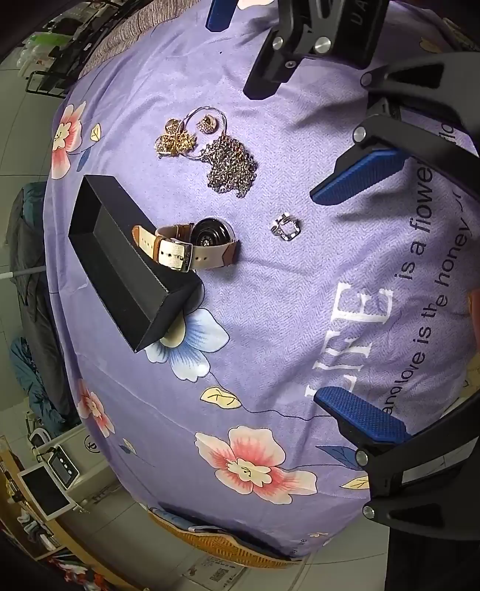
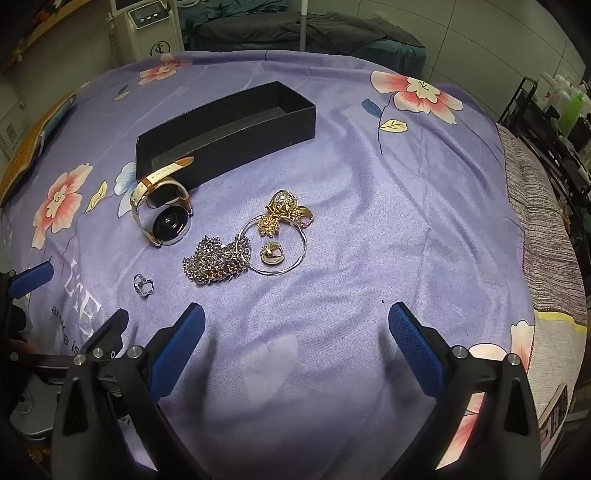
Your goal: Organize jewelry
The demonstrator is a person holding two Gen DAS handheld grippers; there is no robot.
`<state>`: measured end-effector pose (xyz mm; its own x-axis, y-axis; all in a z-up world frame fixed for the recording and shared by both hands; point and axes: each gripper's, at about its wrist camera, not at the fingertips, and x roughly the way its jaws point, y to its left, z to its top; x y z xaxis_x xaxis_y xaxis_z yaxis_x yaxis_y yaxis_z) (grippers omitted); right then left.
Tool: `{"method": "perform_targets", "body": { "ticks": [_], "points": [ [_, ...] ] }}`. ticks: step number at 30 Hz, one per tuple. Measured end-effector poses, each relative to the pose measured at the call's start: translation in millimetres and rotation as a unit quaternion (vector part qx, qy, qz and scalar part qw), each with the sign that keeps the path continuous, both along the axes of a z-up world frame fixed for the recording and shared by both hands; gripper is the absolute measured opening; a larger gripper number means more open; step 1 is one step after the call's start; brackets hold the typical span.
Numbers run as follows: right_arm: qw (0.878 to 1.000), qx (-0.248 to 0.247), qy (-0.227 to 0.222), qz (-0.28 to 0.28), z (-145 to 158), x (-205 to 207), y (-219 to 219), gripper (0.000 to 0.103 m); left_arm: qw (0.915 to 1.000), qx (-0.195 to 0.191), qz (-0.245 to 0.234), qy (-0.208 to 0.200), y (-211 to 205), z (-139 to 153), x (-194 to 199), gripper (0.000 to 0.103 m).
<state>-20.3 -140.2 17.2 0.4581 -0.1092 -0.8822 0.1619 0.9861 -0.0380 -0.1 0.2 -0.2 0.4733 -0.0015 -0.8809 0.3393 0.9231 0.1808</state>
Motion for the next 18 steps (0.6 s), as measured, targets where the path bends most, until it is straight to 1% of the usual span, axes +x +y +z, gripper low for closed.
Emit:
{"method": "perform_targets", "body": {
  "ticks": [11,18],
  "points": [
    [1.0,0.002,-0.001,0.0,-0.5,-1.0,-1.6,0.098,0.9999,-0.011,-0.004,0.006,1.2,-2.9,-1.9,0.097],
    [1.0,0.002,-0.001,-0.001,-0.7,-1.3,-1.2,0.098,1.0,-0.006,-0.004,0.004,1.0,-2.4,-1.2,0.097]
  ]
}}
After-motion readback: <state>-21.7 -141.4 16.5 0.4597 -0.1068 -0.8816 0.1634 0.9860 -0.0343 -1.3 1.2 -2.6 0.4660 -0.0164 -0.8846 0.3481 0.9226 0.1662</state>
